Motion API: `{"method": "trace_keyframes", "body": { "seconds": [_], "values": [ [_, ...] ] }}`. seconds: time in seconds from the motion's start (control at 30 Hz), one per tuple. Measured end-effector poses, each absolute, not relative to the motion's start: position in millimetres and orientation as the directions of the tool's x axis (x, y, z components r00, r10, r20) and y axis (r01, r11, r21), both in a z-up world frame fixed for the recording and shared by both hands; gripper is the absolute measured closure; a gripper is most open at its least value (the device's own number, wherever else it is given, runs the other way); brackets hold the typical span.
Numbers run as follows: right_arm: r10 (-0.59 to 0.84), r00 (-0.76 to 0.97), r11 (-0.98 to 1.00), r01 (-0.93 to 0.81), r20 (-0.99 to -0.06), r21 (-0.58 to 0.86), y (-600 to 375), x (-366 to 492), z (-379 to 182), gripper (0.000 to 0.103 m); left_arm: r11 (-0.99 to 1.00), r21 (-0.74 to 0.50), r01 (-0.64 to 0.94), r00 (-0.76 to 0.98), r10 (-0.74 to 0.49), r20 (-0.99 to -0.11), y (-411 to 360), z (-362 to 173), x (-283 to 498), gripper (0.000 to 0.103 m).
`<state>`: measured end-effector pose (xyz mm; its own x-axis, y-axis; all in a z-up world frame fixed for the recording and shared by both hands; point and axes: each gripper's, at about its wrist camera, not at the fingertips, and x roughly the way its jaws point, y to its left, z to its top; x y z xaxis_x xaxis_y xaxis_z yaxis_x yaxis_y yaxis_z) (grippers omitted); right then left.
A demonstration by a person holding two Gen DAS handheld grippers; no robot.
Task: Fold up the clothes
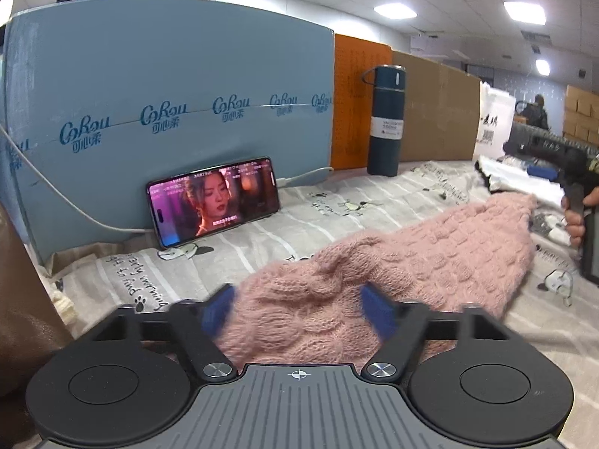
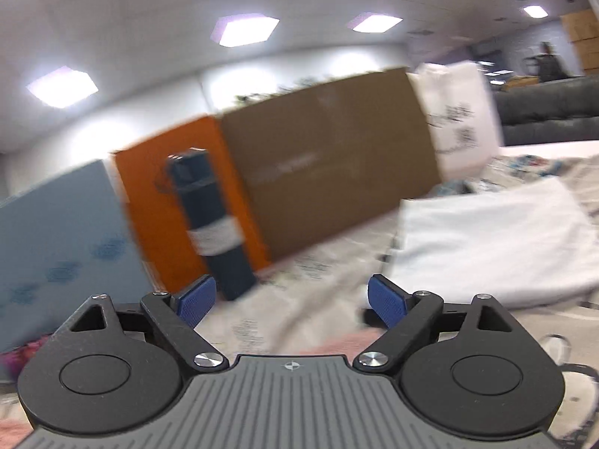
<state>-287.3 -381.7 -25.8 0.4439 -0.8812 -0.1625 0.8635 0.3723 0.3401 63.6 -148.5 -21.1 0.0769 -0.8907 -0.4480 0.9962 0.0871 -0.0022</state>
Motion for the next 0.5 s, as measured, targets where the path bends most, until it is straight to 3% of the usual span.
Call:
{"method": "trace_keyframes", "body": {
  "seconds": [0.03,0.1,0.37,0.5],
  "values": [
    [-0.858,0.489,0.42,0.845,-0.158,0.332,-380.3,-283.6,-25.9,0.013,0.092,0.004,0.996,0.084,-0.891,-0.446,-148.2,-20.9,62.8,0.07],
    [-0.802,0.577,0.522,0.803,-0.155,0.288,-375.2,-272.8,-26.3,0.013,0.082,0.023,0.996,0.084,-0.901,-0.425,-142.6,-17.9,58.1,0.08],
    [-0.436,0.88,0.875,0.463,-0.188,0.142,-341.2,-224.6,-17.8,0.01,-0.032,0.159,0.987,0.028,-0.93,-0.366,-106.5,-6.1,14.3,0.081],
    [-0.247,0.929,0.969,0.242,-0.276,-0.052,-305.8,-175.4,-12.7,0.011,-0.049,0.189,0.981,0.025,-0.929,-0.37,-95.6,-11.4,2.5,0.081]
  ]
}}
